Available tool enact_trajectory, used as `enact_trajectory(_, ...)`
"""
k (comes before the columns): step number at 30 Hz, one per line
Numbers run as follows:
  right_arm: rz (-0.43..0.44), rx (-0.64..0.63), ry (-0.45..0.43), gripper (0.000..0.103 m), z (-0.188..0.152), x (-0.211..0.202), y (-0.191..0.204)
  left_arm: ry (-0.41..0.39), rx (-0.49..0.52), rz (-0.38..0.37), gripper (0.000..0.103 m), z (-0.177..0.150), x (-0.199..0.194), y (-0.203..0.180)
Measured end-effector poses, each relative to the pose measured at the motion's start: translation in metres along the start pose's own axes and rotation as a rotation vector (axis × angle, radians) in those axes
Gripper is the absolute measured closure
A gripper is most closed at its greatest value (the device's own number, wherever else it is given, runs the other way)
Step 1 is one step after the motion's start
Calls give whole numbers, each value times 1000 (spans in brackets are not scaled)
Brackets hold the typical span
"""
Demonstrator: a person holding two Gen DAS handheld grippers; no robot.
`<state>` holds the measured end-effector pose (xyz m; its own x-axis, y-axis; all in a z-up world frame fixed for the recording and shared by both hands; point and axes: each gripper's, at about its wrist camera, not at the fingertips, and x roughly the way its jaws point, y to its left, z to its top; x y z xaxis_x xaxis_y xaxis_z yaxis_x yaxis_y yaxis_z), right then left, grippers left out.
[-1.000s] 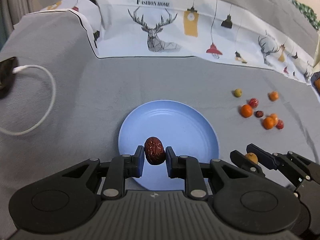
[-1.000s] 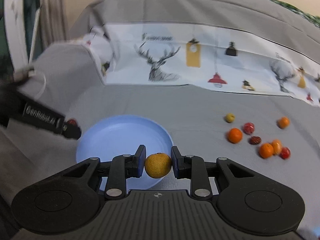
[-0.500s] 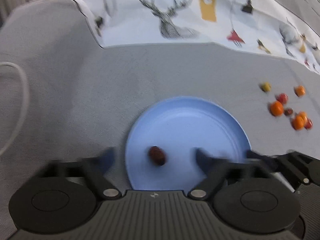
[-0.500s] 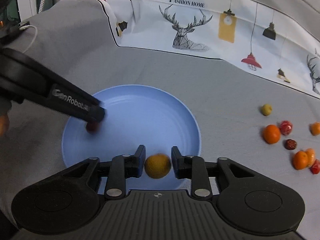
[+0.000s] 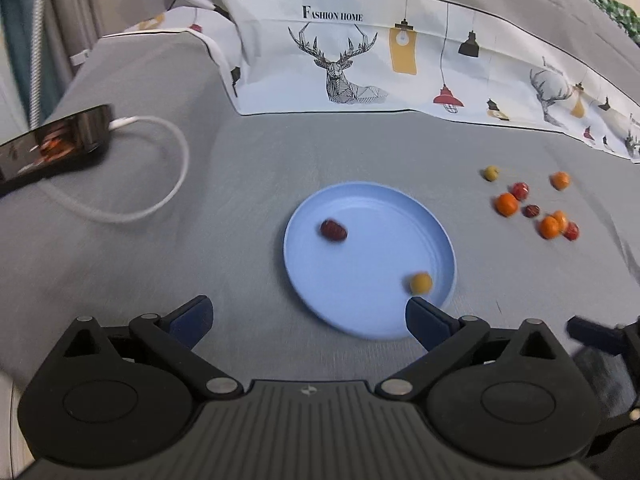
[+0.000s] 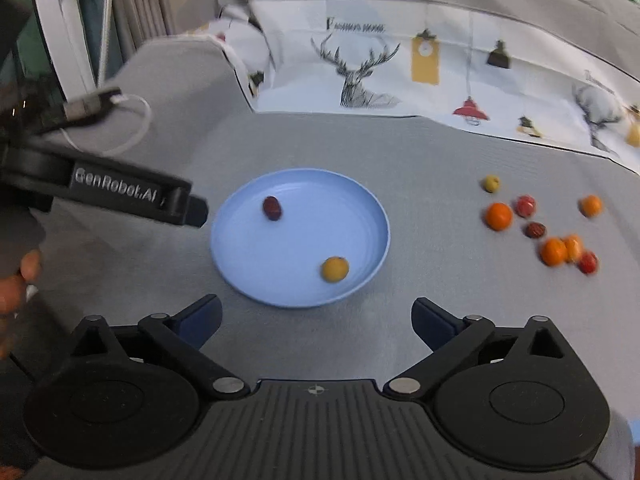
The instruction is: Organize fruits
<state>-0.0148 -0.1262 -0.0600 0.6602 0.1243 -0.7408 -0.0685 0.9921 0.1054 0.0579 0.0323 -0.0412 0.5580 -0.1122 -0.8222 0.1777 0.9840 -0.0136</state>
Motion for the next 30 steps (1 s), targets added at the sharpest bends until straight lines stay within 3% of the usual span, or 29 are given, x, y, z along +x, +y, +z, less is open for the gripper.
enact_trajectory(5,-45,52,-63,1,-16,-40,1,-2,3,0,1,-25,-32,0)
enact_trajectory(12,-61,38,-155,1,-23,-78,5,-63,-12,-2,1,-42,-73,-4)
enact_trajectory(30,-55,5,-245,1,-27,-113,13,-143,28,-10,1,-48,-118,-22)
